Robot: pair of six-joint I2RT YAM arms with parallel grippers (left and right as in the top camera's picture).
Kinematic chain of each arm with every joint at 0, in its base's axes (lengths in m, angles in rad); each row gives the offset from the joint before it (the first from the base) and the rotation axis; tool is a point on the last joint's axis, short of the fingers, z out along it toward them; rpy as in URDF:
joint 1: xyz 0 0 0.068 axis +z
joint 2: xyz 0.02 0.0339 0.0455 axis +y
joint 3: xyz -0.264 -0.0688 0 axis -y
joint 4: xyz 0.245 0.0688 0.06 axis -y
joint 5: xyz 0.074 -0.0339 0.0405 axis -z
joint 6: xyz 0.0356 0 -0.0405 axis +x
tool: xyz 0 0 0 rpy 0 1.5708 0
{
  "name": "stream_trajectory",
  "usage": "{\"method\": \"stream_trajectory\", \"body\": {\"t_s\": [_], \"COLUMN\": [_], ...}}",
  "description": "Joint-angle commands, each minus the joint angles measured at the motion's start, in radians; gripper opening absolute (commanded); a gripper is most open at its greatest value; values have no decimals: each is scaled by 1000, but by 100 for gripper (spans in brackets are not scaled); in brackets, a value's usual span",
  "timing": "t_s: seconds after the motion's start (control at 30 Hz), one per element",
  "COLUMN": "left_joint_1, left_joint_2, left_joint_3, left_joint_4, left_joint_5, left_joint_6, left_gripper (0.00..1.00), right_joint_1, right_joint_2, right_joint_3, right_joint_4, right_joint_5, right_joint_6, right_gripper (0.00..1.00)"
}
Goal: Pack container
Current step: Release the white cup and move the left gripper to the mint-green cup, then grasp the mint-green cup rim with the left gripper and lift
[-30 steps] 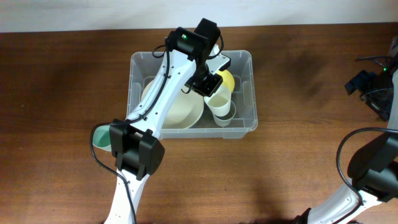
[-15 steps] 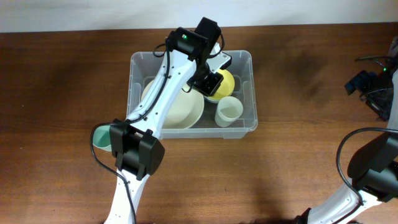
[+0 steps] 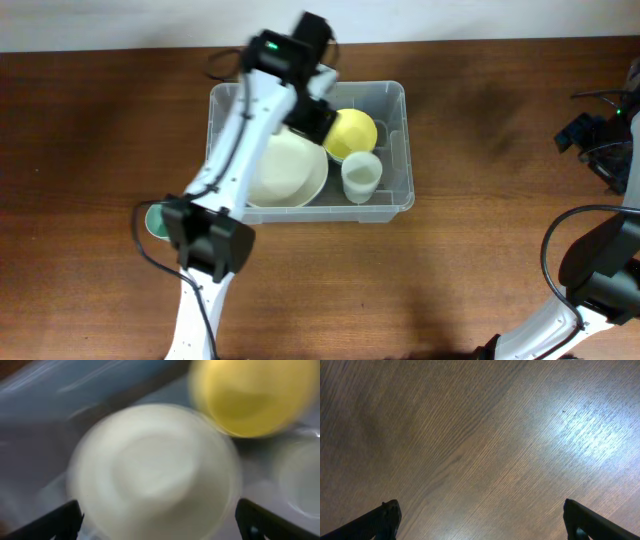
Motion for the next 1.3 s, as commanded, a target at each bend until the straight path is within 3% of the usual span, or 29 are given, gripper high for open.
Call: {"method": "stream_trajectory", "body": {"t_s": [0.0,0.33,0.47,0.6,0.9,1.27], "left_joint_1": [121,448,557,657,686,647], "left_joint_2": [-2,-142,-255,-396,-602,-655], "left_joint_3": [98,61,-92,-381,-863,-1174], "left_joint_4": [-64,-63,-63,-60,111,251], "left_joint_5": [-127,-17,-18,-22,64,65], "left_joint_6": [-128,-187,-241,-334,-352,-350], "left_gripper": [100,100,100,100,100,100], "right_joint_1": [1,1,1,1,1,1], "right_joint_2": [0,0,0,0,0,0], "right_joint_3": [-1,-1,-1,-1,-1,-1], "right_joint_4": [0,0,0,0,0,0], "right_joint_5": [2,2,2,2,2,2], "right_joint_6": [9,9,9,9,9,9], "right_gripper": [99,99,99,99,99,99]}}
